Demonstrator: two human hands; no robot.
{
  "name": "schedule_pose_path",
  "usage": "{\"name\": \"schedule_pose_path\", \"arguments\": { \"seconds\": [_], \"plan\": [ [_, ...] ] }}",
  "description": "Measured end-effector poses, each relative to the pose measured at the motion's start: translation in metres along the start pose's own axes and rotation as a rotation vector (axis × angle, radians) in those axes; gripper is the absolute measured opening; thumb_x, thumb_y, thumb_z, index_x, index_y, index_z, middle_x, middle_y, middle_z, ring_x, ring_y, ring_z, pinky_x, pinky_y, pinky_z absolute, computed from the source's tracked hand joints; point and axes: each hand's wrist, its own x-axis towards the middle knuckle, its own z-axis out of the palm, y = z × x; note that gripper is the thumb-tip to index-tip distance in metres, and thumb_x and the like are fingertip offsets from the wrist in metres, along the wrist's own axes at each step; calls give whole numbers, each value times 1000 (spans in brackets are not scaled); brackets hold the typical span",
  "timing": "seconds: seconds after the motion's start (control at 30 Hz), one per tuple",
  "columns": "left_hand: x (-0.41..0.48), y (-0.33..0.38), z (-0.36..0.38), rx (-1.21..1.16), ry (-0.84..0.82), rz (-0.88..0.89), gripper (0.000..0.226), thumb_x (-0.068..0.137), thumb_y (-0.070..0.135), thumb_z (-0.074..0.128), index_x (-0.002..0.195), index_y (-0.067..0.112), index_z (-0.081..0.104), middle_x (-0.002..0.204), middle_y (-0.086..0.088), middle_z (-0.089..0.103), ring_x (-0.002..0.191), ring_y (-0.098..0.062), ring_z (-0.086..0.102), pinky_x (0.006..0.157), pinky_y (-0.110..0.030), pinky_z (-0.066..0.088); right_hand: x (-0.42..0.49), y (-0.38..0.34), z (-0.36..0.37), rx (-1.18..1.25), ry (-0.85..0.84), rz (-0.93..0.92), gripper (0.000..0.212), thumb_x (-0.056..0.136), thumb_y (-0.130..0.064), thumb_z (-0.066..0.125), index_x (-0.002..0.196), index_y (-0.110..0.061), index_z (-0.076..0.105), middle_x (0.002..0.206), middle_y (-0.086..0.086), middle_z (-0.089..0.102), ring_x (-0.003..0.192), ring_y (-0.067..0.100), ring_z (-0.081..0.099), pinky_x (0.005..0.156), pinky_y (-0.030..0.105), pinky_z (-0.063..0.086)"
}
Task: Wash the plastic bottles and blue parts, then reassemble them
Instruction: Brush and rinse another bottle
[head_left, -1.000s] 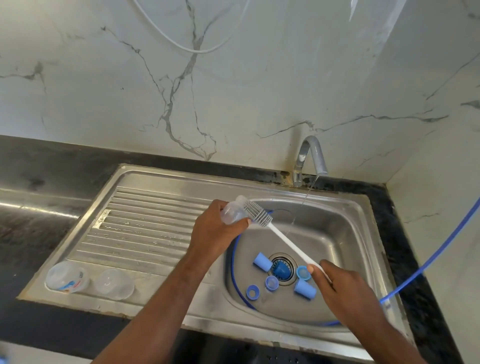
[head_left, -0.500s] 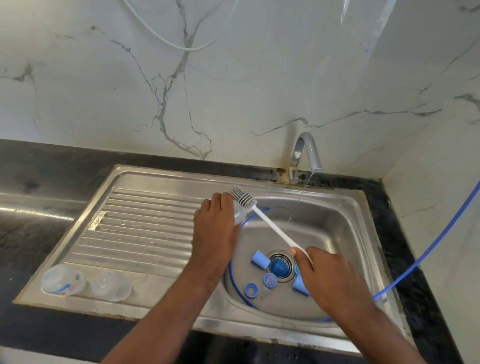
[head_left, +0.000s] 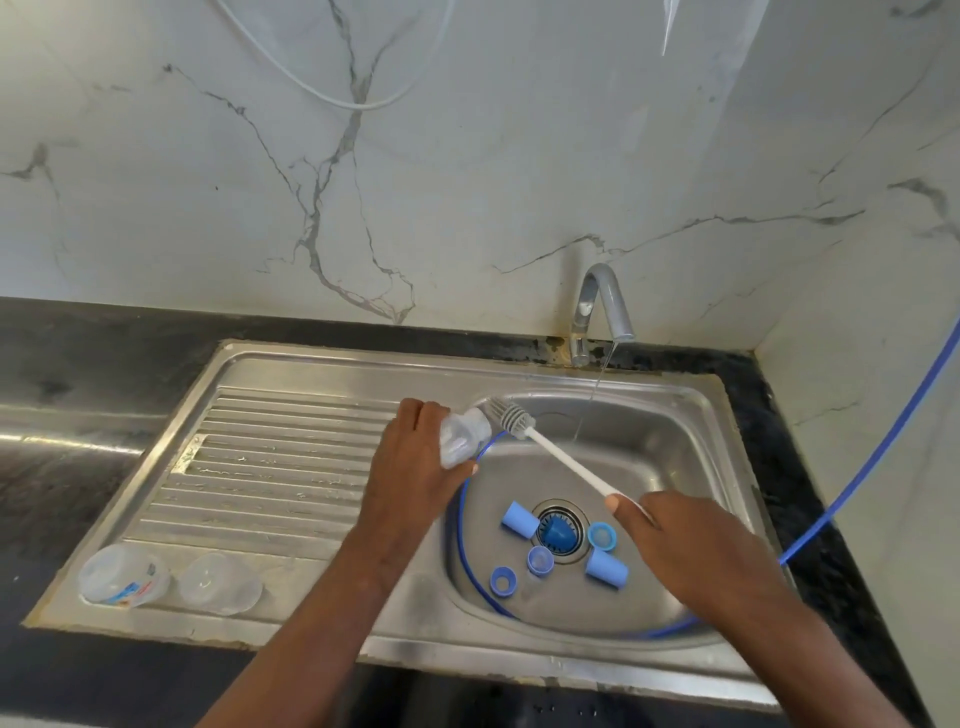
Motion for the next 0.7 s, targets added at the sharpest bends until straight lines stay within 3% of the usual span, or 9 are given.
{"name": "schedule_pose_path", "arguments": {
  "seconds": [0.07,0.13,0.2,0.33,0.43,0.53,0.63,0.7],
  "plan": [
    [4,-7,-8,-237,-22,-142,62,59,30,96,112,24,65,116,2,47,91,1,56,75,-9,43,-1,11,2,7,33,2,62,96,-72,26,73,-20,51,72,-1,60,71,19,58,73,38,52],
    [8,-12,-14,-356,-53,-205,62,60,30,97,115,30,69,116,1,51,95,13,53,75,0,37,-4,15,3,57,105,-29,58,96,-70,31,71,-20,48,67,0,58,67,20,58,70,39,52],
    [11,-15,-20,-428,-102,-226,71,61,34,96,124,37,65,113,5,59,97,8,56,76,-5,41,-7,19,2,77,160,-70,56,96,-69,34,66,-22,41,60,0,54,61,18,55,63,36,49],
    [15,-15,-24,-717,-96,-278,84,50,47,89,126,40,53,105,-1,66,90,-6,66,78,-31,59,-11,29,1,50,155,-140,54,93,-70,37,62,-27,38,55,-2,48,55,15,51,57,32,44],
    [18,-12,-23,-892,-35,-321,75,57,43,86,124,33,53,110,-11,67,87,-10,68,70,-28,59,-10,37,-3,75,141,-164,51,92,-71,40,62,-29,42,52,-2,46,51,13,46,55,31,42],
    [21,-14,-20,-1047,4,-384,79,61,52,81,129,24,53,117,-15,65,95,-19,69,67,-26,57,-13,41,-6,40,148,-166,43,91,-72,38,70,-36,45,53,-1,46,53,13,47,56,30,42],
    [22,-15,-16,-1048,-17,-375,72,64,58,78,123,24,56,121,-11,64,104,-27,67,70,-31,57,-16,41,-4,32,180,-139,55,91,-73,36,69,-23,44,59,1,53,58,15,53,60,30,46],
    [22,-13,-14,-1023,-47,-348,63,66,58,76,116,25,59,116,-6,66,102,-24,67,71,-32,57,-17,40,-4,43,188,-155,53,90,-73,37,67,-25,43,58,1,52,56,15,51,59,31,46]
  ]
}}
